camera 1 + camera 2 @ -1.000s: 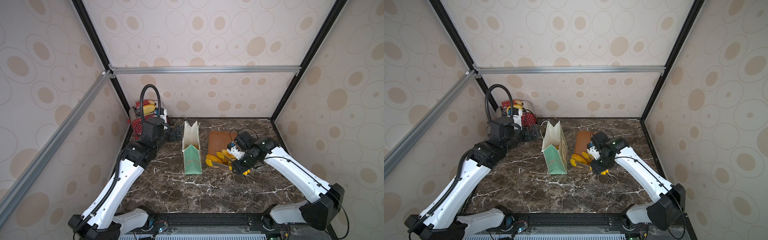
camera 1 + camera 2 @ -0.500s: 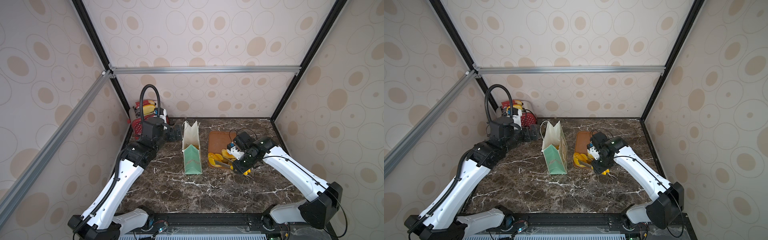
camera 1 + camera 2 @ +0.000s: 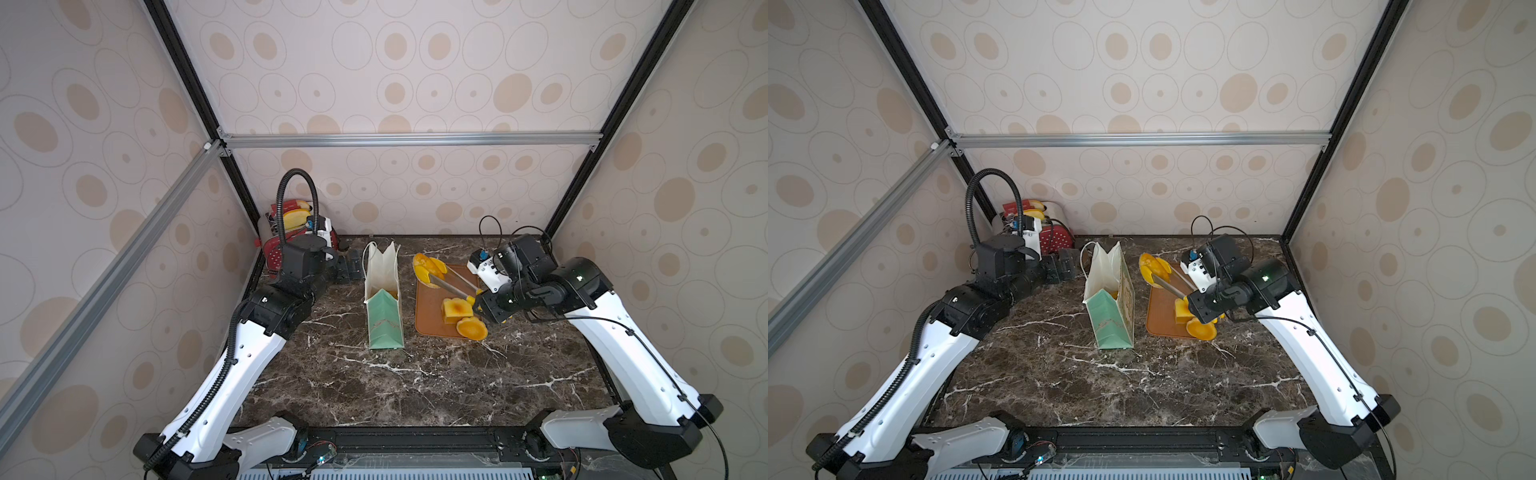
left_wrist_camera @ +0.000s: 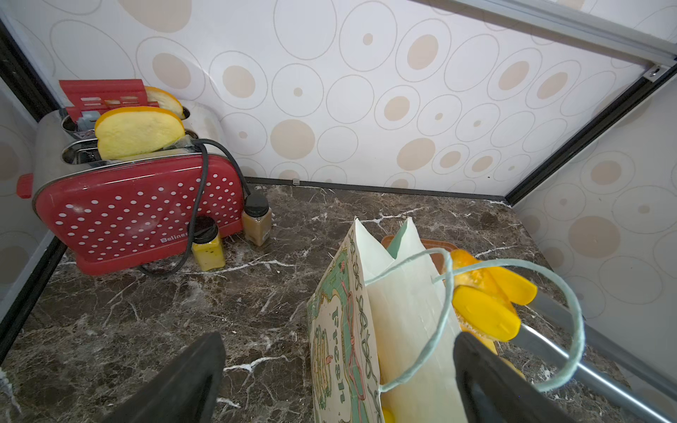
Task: Pack bread into a paper bag
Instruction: Pick up the fake bread from the plate, then place the fake bread in the paper bag.
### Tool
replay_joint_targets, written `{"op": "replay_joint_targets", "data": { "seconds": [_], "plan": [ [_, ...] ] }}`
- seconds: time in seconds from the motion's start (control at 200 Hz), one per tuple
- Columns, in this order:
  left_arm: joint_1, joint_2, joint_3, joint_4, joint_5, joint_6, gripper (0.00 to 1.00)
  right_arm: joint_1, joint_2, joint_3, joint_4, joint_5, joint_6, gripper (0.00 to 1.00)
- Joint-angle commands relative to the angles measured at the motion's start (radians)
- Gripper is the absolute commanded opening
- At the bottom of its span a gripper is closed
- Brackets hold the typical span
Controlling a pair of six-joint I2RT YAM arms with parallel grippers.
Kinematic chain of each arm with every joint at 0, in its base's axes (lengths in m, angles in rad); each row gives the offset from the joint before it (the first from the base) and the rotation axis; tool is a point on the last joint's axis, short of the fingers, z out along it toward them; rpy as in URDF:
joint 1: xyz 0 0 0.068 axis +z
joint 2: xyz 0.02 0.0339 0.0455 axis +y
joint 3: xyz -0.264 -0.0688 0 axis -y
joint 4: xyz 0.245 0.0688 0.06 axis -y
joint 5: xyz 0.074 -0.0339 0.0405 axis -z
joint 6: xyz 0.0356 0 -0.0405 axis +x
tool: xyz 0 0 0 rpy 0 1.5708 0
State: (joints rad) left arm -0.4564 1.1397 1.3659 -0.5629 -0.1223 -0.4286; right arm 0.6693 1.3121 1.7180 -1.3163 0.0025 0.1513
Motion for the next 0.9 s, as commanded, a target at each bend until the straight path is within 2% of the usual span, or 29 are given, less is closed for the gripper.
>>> {"op": "replay_joint_targets", "data": {
  "seconds": [0.0,0.24,0.346,0.441,0.581,0.891],
  "plan": [
    [-0.007,-0.018,0.023,-0.022,-0.016,0.018,0.99,0.001,-0.028,0.073,0.030,-0.002,-0.034,0.41],
    [-0.007,-0.015,0.027,-0.025,-0.016,0.011,0.99,0.005,0.002,0.234,0.106,-0.116,-0.078,0.42],
    [-0.007,-0.016,0.031,-0.033,-0.020,0.014,0.99,0.005,0.044,0.323,0.100,-0.124,-0.104,0.42],
    [-0.007,-0.018,0.033,-0.038,-0.025,0.014,0.99,0.005,0.082,0.397,0.104,-0.188,-0.102,0.42],
    [-0.007,-0.016,0.036,-0.040,-0.028,0.014,0.99,0.011,0.104,0.388,0.165,-0.304,-0.080,0.42],
    [-0.007,-0.008,0.044,-0.041,-0.028,0.015,0.99,0.027,0.093,0.283,0.244,-0.391,-0.045,0.43]
  ]
}}
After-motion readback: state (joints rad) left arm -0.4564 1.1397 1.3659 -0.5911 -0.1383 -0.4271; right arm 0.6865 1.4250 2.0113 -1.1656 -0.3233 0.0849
